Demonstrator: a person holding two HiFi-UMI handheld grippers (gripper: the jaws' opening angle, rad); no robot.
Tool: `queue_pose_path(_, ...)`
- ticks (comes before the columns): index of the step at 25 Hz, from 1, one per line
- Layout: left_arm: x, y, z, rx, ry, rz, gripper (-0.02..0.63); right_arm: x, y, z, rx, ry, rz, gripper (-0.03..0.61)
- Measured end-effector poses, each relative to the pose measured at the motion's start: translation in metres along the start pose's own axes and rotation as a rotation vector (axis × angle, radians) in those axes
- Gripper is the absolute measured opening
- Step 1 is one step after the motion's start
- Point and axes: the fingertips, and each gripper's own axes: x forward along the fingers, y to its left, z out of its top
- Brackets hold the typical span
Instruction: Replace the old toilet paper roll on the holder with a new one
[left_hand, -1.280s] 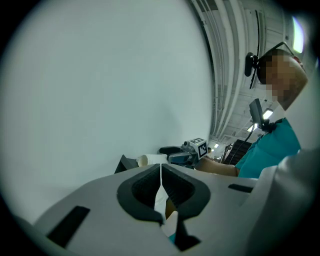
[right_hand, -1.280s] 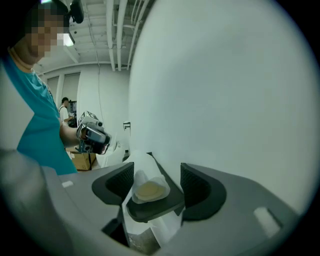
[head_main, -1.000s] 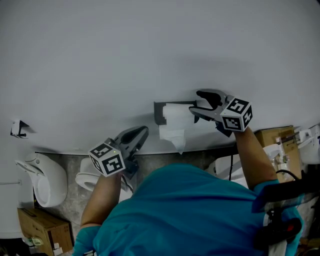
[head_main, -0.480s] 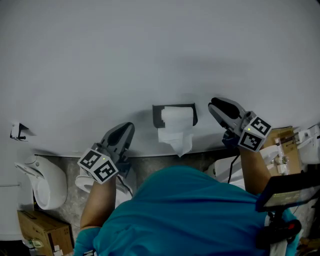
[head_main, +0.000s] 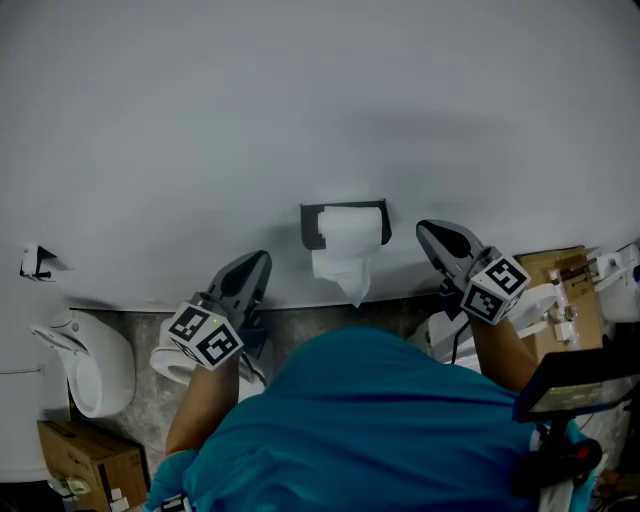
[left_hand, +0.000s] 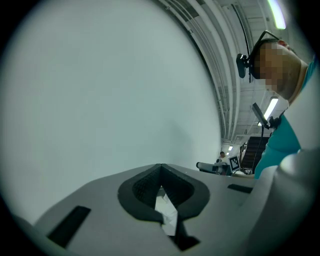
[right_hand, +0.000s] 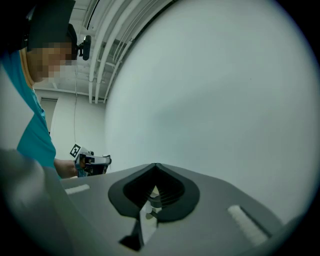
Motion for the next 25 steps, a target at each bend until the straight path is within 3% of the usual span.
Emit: queue_pose_path(25, -0.0057, -0.0054, -0.0023, -0.011, -0.002, 0.005, 0.009, 0.0066, 0.0083, 0.0032, -0.053, 0.035, 0.035, 0.002)
